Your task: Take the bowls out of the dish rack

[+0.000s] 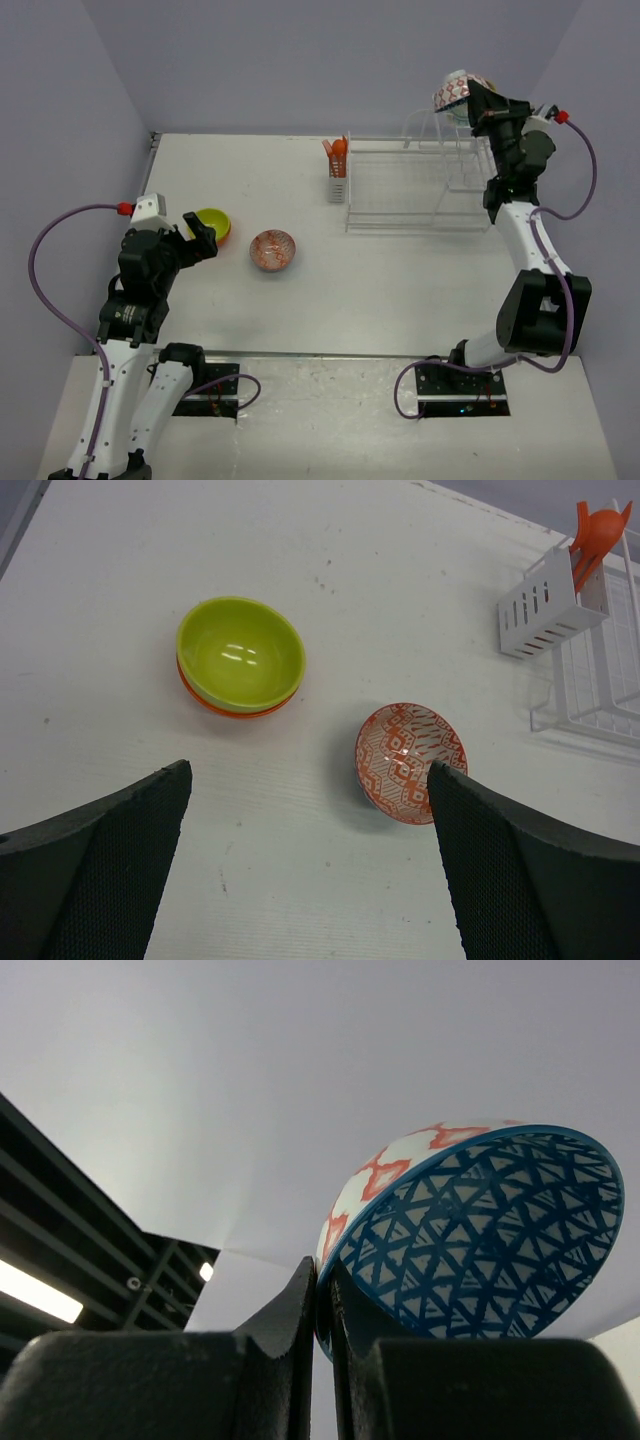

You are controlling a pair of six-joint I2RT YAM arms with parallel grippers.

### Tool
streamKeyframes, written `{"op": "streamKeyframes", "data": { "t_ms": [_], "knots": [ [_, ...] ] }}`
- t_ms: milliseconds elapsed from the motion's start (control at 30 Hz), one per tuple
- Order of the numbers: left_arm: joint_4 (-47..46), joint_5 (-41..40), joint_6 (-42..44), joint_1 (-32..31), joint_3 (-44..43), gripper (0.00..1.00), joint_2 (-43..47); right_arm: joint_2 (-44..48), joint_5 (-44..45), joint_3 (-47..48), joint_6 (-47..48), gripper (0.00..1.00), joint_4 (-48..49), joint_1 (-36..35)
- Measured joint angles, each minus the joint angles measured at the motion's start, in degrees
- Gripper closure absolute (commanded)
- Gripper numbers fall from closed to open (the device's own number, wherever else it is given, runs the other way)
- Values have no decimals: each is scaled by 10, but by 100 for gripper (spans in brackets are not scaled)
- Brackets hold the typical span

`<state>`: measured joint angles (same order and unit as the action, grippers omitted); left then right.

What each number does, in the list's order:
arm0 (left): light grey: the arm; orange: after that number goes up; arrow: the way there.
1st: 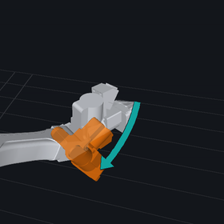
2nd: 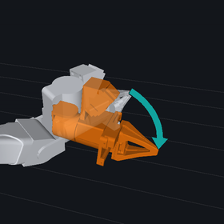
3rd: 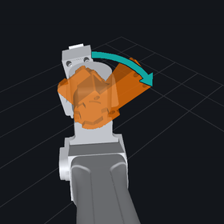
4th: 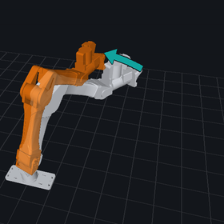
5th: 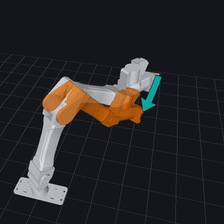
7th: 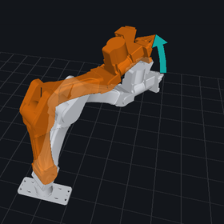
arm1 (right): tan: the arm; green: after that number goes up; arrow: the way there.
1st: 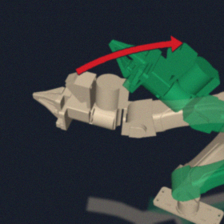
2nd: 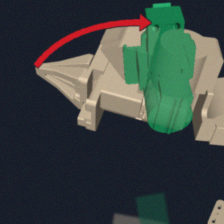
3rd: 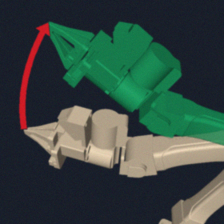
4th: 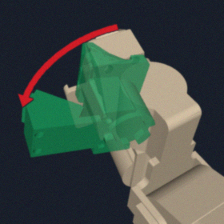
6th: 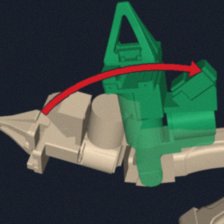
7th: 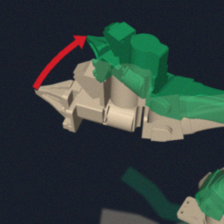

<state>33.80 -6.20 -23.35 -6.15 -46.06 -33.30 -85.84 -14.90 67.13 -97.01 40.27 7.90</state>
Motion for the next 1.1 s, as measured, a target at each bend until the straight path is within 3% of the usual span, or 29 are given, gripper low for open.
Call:
{"op": "streamKeyframes", "data": {
  "t_ms": [467, 700, 800, 967, 1100],
  "knots": [
    [0, -3, 0, 0, 0, 0, 0, 10, -131, 79, 28, 100, -16, -32],
    [16, -56, -19, 7, -4, 0, 0, 12, -213, 186, 202, 100, -146, -162],
    [20, -75, -27, 9, -5, 0, 2, 17, -247, 189, 274, 100, -186, -222],
    [20, -80, -31, 9, -6, 0, 4, 27, -288, 176, 369, 100, -233, -261],
    [20, -79, -30, 10, -6, 0, 4, 29, -314, 204, 513, 100, -355, -308]
  ]
}}
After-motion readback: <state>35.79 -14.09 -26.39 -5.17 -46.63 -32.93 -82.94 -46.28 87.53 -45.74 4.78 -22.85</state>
